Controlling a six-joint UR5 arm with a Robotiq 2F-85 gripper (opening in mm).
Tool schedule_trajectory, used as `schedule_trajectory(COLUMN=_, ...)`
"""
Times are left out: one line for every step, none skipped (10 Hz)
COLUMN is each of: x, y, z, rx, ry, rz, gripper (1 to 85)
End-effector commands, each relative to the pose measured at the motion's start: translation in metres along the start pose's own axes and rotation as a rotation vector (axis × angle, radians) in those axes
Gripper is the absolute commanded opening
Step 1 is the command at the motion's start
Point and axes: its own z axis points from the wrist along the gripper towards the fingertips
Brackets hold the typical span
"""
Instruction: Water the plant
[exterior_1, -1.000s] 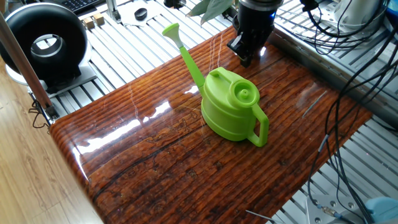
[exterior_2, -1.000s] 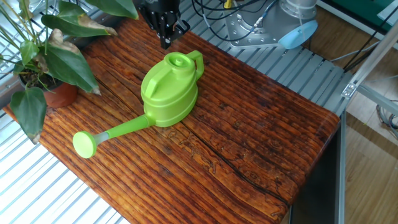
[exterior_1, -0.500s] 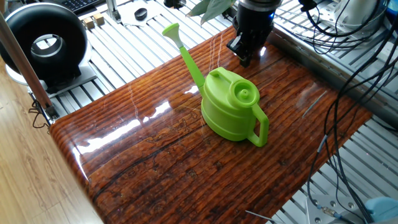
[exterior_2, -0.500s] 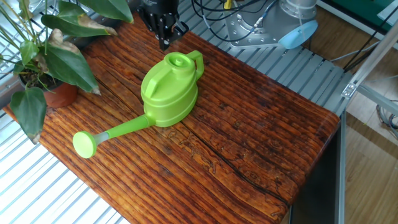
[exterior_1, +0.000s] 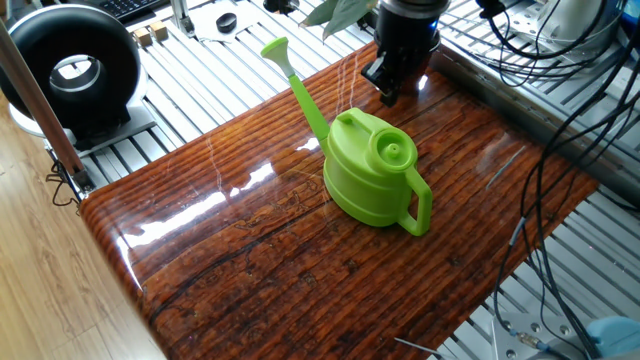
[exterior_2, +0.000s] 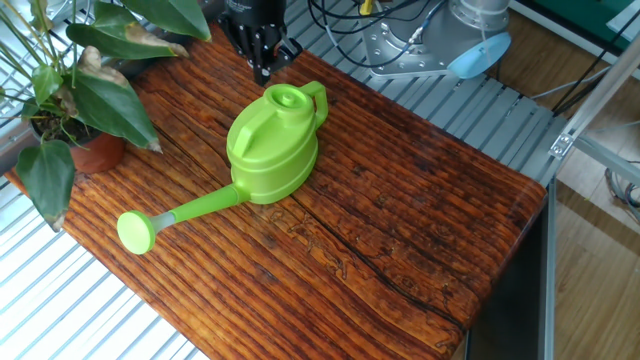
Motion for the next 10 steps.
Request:
schedule_trajectory(x=-0.022, y=-0.005, z=-0.002, rx=0.018, ry=-0.083, rz=-0.011, gripper=1.3)
schedule_trajectory(x=-0.037, y=-0.007, z=-0.004, rx=0.027, ry=-0.142, rz=-0.022, gripper=1.3)
schedule_trajectory(x=-0.037, y=-0.005, z=-0.004, rx=0.018, ry=-0.143, rz=0.005, gripper=1.3)
schedule_trajectory(x=-0.022, y=-0.004, z=-0.005, rx=0.016, ry=-0.111, rz=0.026, gripper=1.3)
schedule_trajectory(x=0.002, y=-0.006, z=-0.007, rx=0.017, ry=-0.092, rz=0.034, gripper=1.3)
schedule_trajectory(x=0.019, y=-0.006, z=-0.005, rx=0.013, ry=-0.079, rz=0.045, gripper=1.3)
schedule_trajectory(x=0.031, y=-0.008, z=-0.001, rx=0.01, ry=-0.065, rz=0.045, gripper=1.3)
schedule_trajectory(x=0.045, y=-0.007, z=0.002, rx=-0.004, ry=-0.028, rz=0.05, gripper=1.3)
schedule_trajectory(x=0.052, y=-0.008, z=0.007, rx=-0.005, ry=-0.007, rz=0.068, gripper=1.3)
schedule_trajectory(x=0.05, y=-0.005, z=0.013, rx=-0.005, ry=-0.015, rz=0.075, gripper=1.3)
